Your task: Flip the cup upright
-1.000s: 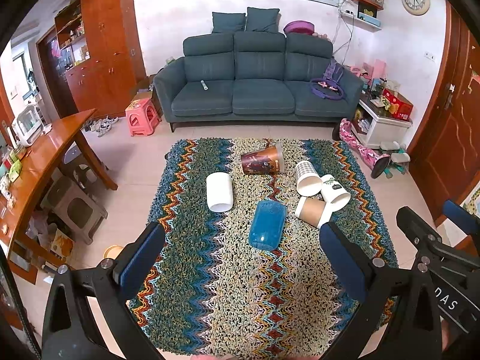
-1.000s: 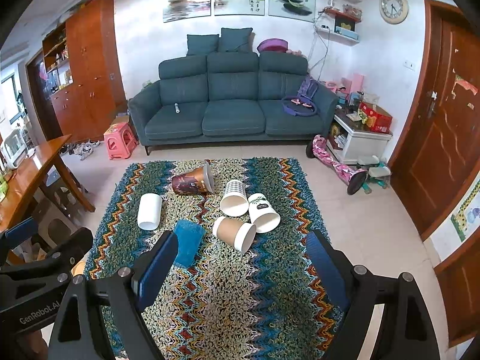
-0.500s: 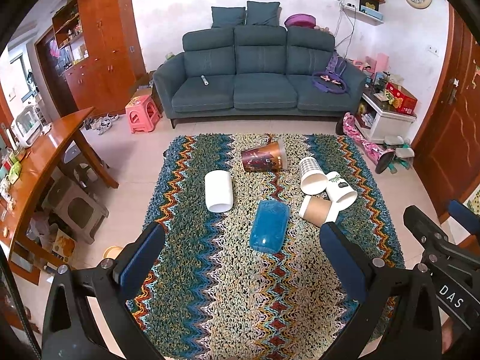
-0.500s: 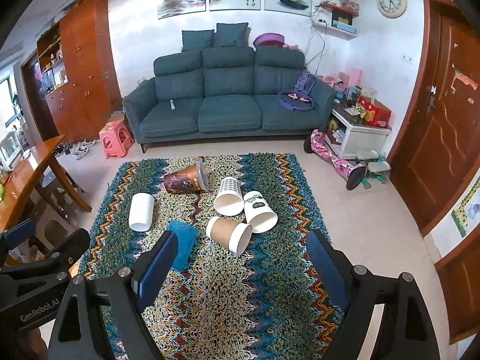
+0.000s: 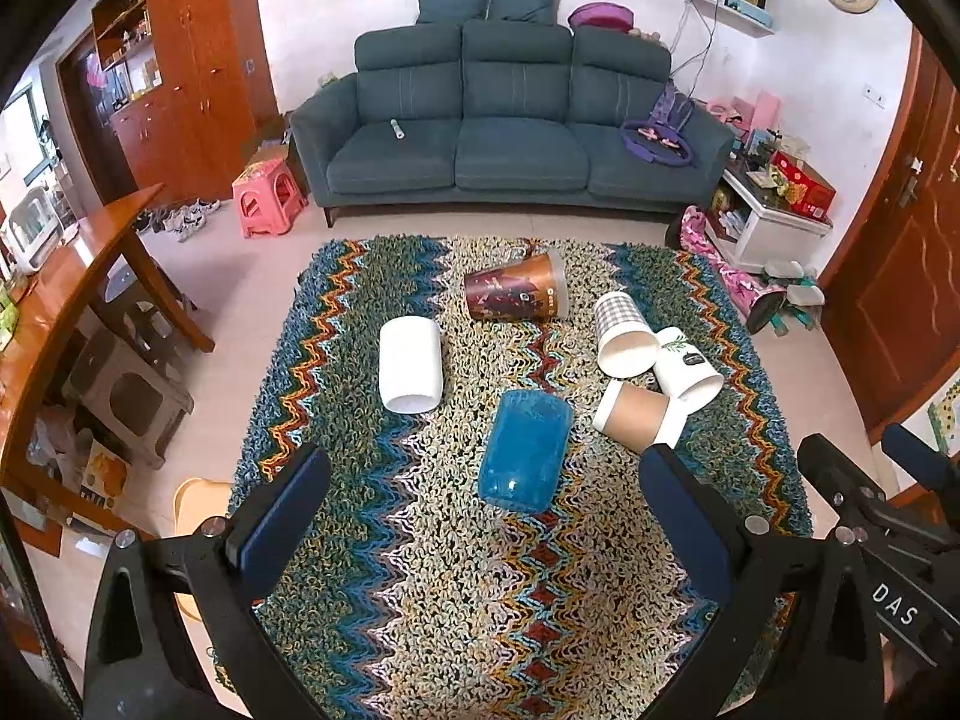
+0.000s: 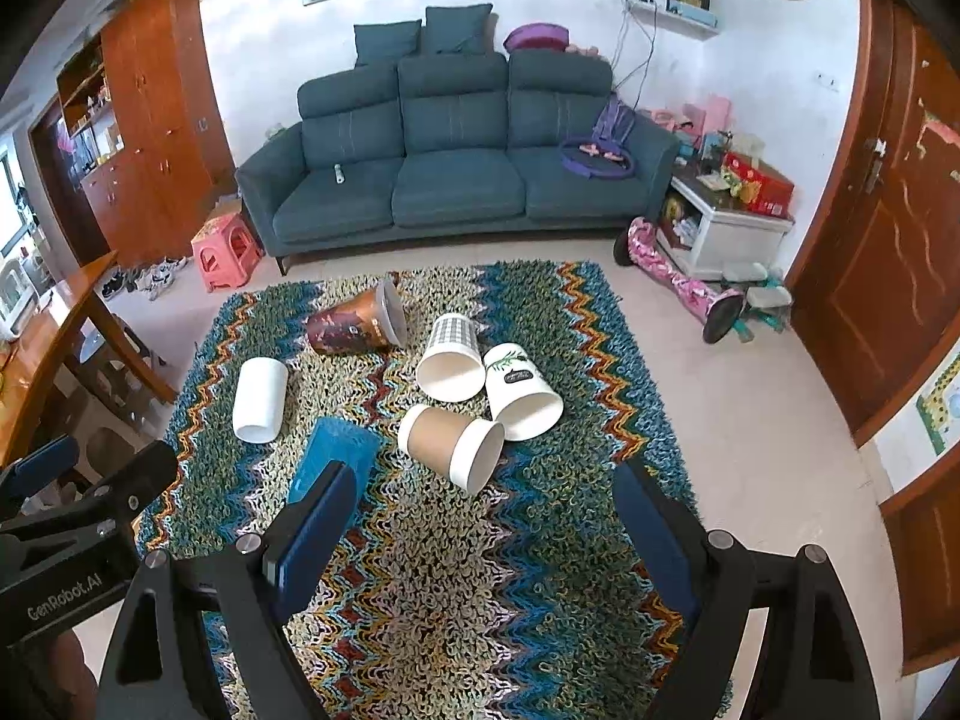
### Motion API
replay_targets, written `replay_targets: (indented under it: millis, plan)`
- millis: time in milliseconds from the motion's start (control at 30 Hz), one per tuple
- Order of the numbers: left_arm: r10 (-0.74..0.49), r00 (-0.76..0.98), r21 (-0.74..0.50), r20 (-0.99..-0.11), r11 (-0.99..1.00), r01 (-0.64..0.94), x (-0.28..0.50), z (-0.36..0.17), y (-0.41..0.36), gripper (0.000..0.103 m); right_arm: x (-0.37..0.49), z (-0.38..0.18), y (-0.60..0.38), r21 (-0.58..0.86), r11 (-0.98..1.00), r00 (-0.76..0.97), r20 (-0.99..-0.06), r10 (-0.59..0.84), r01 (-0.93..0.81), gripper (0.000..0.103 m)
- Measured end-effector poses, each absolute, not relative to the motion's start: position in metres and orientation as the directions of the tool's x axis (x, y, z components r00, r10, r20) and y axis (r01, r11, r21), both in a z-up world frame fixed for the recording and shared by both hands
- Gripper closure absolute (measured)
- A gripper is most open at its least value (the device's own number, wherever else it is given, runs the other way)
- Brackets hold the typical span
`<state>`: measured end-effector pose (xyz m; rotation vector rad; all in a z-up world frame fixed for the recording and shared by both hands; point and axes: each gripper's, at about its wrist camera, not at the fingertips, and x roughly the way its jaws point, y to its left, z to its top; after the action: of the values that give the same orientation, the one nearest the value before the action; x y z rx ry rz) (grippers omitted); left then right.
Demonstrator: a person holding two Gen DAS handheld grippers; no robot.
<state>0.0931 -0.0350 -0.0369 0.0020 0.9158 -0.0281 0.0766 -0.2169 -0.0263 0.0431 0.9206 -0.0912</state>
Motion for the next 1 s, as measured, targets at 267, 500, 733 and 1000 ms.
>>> replay_targets:
  millis: [267, 500, 733, 1000]
  plan:
    - [0.002, 0.575, 0.02, -0.818, 0.999, 0.025, 0.108, -0.06, -0.042, 0.0, 0.09, -0.051, -0.222, 0.021, 0.995, 0.568, -0.822, -0.036, 0.093, 0.015]
    - [0.038, 0.561, 0.07, -0.827, 0.997, 0.035, 0.119, -0.084, -0.045, 0.0, 0.102, -0.074, -0.23, 0.04, 0.993, 0.547, -0.837, -0.026, 0.107, 0.015]
    - [0.067, 0.51, 0.112, -0.857, 0.992, 0.057, 0.13, -0.118, -0.051, 0.0, 0.112, -0.106, -0.236, 0.075, 0.99, 0.513, -0.859, 0.003, 0.118, 0.015]
    - [0.075, 0.461, 0.125, -0.884, 0.989, 0.08, 0.147, -0.15, -0.057, 0.0, 0.124, -0.144, -0.235, 0.077, 0.99, 0.446, -0.895, 0.016, 0.118, 0.015]
